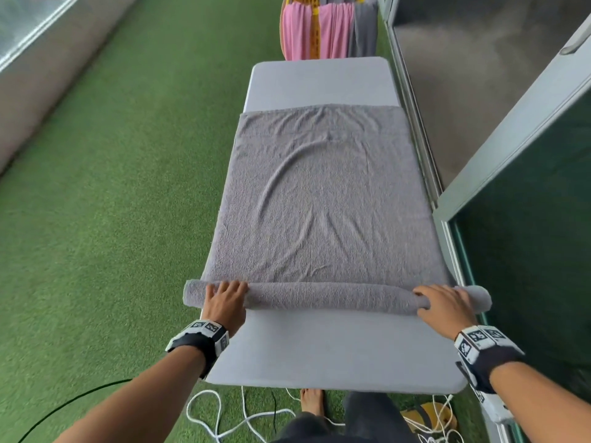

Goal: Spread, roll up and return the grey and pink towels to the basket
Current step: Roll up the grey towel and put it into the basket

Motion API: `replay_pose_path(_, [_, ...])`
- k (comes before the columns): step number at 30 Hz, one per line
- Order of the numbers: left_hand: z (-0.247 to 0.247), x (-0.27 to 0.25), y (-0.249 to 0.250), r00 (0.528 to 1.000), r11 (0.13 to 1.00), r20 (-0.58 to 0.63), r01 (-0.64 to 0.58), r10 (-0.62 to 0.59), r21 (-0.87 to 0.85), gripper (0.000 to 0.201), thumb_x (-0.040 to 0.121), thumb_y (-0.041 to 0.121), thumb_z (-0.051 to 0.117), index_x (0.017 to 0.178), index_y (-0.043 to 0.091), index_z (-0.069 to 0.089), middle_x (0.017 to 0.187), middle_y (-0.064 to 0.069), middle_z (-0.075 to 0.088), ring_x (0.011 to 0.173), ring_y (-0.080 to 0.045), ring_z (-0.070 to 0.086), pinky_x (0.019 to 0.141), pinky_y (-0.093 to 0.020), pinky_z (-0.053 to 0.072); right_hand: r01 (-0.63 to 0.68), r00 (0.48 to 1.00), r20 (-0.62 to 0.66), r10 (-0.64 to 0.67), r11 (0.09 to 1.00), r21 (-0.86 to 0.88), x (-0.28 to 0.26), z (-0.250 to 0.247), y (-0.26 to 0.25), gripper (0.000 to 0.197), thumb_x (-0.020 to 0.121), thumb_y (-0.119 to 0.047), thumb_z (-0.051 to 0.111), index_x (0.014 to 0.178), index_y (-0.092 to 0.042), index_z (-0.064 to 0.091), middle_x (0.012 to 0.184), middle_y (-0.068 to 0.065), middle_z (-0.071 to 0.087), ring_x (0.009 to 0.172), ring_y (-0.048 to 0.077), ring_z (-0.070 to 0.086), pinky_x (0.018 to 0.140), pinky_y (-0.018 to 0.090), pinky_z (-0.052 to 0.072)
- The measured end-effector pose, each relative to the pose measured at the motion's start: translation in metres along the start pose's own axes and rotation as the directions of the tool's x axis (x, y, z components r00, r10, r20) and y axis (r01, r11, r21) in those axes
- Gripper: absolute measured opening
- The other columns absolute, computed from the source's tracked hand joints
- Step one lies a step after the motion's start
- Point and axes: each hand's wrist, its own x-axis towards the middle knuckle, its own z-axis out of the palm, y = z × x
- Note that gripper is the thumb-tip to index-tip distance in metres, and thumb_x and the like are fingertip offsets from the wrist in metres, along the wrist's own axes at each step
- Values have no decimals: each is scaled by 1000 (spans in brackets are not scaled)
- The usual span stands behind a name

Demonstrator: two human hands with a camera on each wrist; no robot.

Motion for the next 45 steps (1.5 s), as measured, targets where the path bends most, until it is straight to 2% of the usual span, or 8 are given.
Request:
replay_pose_path(5, [-22,34,6,982,982,-128,120,-139,-146,49,81,18,23,115,6,56,116,-16,61,113,-36,55,105,-53,33,42,953,-302,-2,991,124,22,-10,3,41,97,-35,35,125,-21,62,133,1,61,120,25,56,106,52,34])
replay_pose_path(11, [-8,30,9,997,997,-72,-22,17,-73,52,66,25,73,113,12,58,104,-7,64,102,-30,60,97,-48,40,41,999,1,-41,999,28,10,11,6,63,89,-38,64,145,-28,38,150,-5,43,139,19,37,115,48,17])
replay_pose_path(16, [-15,31,13,998,995,-37,39,-43,-94,22,75,15,67,96,12,62,97,-8,65,97,-31,58,85,-41,44,2,998,-57,1,999,40,28,-5,-3,50,77,-8,66,123,-27,59,124,-1,64,114,26,55,100,45,31])
replay_pose_path(26, [6,-57,-1,995,988,96,24,-9,-153,12,85,31,46,84,23,54,87,4,66,77,-15,54,74,-31,39,-48,983,182,34,996,73,-39,7,-15,22,89,-20,49,78,-35,59,94,-8,69,94,20,58,83,38,32])
replay_pose_path(31, [7,-57,-10,993,984,121,20,2,-179,45,74,37,11,89,21,50,96,2,58,85,-18,52,80,-36,41,-55,954,301,18,992,114,-55,5,-15,22,96,-26,44,100,-37,62,109,-12,65,105,16,55,94,37,27])
replay_pose_path(34, [15,-52,-7,993,966,-117,-1,-30,-259,53,86,24,19,123,11,55,124,-11,58,110,-30,56,98,-46,41,-38,999,1,39,968,247,-53,10,-12,35,100,-29,44,134,-35,52,142,-12,50,133,13,43,113,39,14])
replay_pose_path(38, [32,-64,-1,999,980,-44,-23,15,-198,64,90,48,54,142,14,42,144,-2,47,136,-26,42,116,-48,23,22,984,171,-47,989,145,-62,26,-11,61,94,-58,48,146,-46,19,149,-27,15,148,6,10,117,37,-10])
replay_pose_path(45, [12,-53,5,994,994,-102,-38,27,-100,22,60,24,60,82,22,60,78,5,65,73,-23,63,78,-37,47,24,996,83,-21,999,-36,-53,15,-20,44,80,-29,67,120,-41,52,123,-18,60,115,10,51,104,36,29])
